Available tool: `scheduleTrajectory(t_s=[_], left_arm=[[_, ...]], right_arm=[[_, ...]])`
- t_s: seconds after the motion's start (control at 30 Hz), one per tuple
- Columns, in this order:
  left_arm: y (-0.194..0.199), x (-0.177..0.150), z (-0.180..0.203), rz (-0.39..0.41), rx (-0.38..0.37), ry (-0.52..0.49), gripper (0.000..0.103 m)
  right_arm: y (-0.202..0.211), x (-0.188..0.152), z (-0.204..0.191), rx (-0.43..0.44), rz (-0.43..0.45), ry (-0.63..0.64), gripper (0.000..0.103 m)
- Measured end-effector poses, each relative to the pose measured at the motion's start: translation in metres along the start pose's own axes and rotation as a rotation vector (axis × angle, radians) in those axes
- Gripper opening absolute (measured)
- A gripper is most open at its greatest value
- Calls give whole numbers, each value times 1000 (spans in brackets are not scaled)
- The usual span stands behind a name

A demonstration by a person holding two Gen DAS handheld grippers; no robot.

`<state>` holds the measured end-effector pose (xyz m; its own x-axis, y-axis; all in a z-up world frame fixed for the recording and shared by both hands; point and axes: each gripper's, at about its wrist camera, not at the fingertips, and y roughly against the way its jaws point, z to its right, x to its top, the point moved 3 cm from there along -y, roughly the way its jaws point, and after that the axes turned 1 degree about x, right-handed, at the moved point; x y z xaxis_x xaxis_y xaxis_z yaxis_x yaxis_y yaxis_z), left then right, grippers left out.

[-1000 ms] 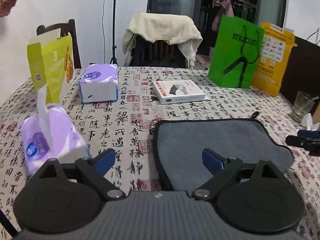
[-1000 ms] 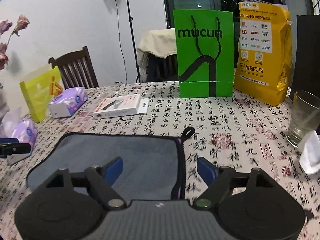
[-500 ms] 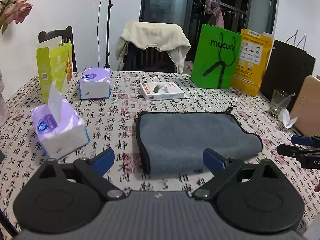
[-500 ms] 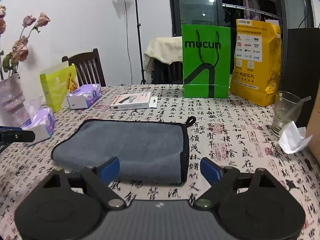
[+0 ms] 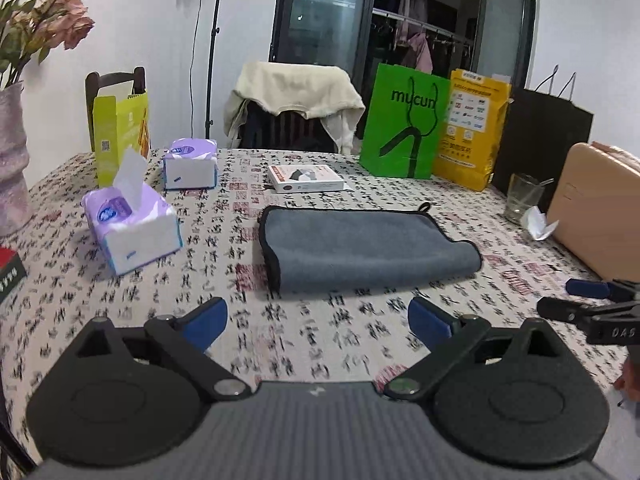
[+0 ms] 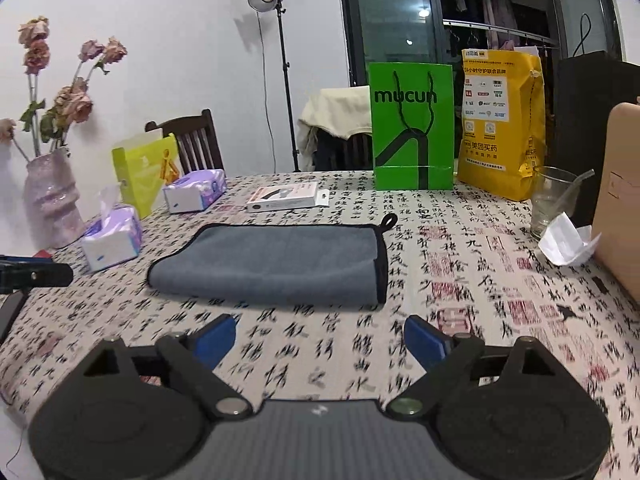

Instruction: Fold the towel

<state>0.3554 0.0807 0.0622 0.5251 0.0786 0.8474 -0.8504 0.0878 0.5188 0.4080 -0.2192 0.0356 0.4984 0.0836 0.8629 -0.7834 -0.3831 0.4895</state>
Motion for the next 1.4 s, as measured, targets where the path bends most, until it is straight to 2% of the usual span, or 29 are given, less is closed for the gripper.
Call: scheduleTrajectory(t_s=[0.4,0.7,0.9,1.07,1.4], left_arm=[[53,-35,18,63,-20,-11,100],[92,-63,40,112,-69,-39,101],[117,-84,50,152,-51,-58,102],[139,-100,54,197,-6,-73,102],[174,-133,52,201,5,-96,103]], right_arm=[[53,-39,-17,30,44,8,93],[96,-58,-25,52,103,-6,93],[123,-74,-33,59,127,-2,93],[146,-87,-42,63,150,3,94],[178,-113,-64,98,158,9,94]])
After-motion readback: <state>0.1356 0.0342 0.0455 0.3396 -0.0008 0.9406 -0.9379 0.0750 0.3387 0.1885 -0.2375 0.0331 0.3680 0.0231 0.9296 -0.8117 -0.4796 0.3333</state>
